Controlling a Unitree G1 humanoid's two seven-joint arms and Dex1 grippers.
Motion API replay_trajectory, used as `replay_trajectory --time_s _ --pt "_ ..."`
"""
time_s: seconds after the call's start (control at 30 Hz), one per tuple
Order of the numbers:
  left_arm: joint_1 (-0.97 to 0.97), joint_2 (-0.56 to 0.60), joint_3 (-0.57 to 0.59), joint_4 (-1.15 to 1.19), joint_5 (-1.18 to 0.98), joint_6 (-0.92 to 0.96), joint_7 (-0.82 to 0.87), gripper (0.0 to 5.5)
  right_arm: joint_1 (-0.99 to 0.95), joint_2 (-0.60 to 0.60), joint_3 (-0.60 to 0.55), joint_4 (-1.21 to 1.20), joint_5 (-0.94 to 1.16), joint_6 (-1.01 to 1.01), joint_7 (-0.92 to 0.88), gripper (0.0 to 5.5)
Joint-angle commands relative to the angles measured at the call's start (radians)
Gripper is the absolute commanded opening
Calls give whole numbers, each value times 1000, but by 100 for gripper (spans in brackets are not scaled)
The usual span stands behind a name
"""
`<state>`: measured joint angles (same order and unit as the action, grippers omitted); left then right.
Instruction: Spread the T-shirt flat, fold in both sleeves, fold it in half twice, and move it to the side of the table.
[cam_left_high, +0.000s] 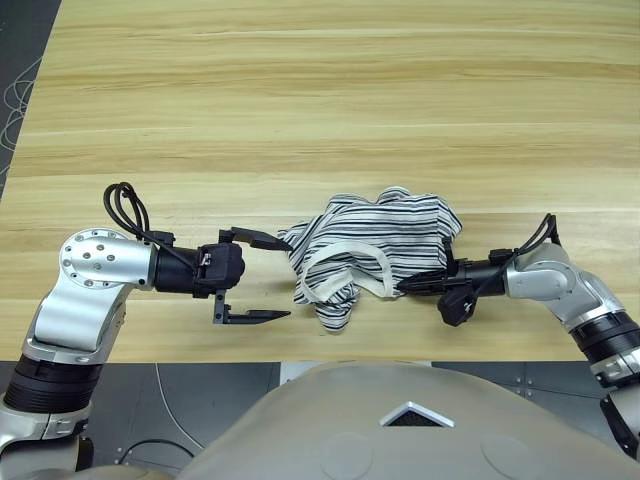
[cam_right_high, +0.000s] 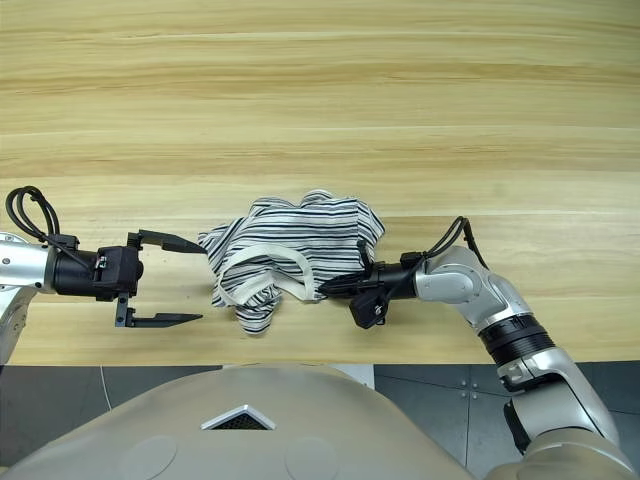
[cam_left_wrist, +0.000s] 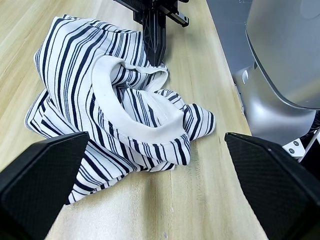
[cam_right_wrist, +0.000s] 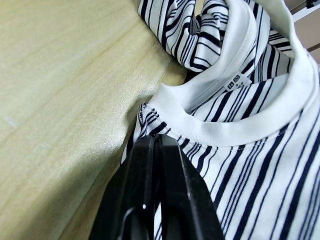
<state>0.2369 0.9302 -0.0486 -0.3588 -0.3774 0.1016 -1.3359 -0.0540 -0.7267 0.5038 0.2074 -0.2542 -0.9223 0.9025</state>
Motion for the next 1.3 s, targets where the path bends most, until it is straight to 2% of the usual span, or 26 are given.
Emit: replay_trajectory --time_s 0.03,0.33,0.47,0.6,0.73,0.9,1.3 --pt "-11 0 -6 3 9 -16 3 505 11 -30 24 -28 108 83 64 47" --pt "-12 1 -10 14 9 -27 -1 505 45 -60 27 -109 246 161 146 195" --pt "-19 2 -14 5 4 -19 3 505 51 -60 -12 -159 297 163 135 267" --pt "-17 4 -14 -6 -1 -14 9 505 74 -80 -19 -182 312 162 154 272" --pt "-14 4 -12 -14 -4 -11 11 505 83 -65 -11 -96 134 62 102 272" --pt "-13 10 -7 -28 -9 -1 10 505 97 -59 12 -36 59 31 67 272" --pt "-6 7 -7 -26 -7 -10 5 505 28 -15 -3 21 -260 -148 -197 272"
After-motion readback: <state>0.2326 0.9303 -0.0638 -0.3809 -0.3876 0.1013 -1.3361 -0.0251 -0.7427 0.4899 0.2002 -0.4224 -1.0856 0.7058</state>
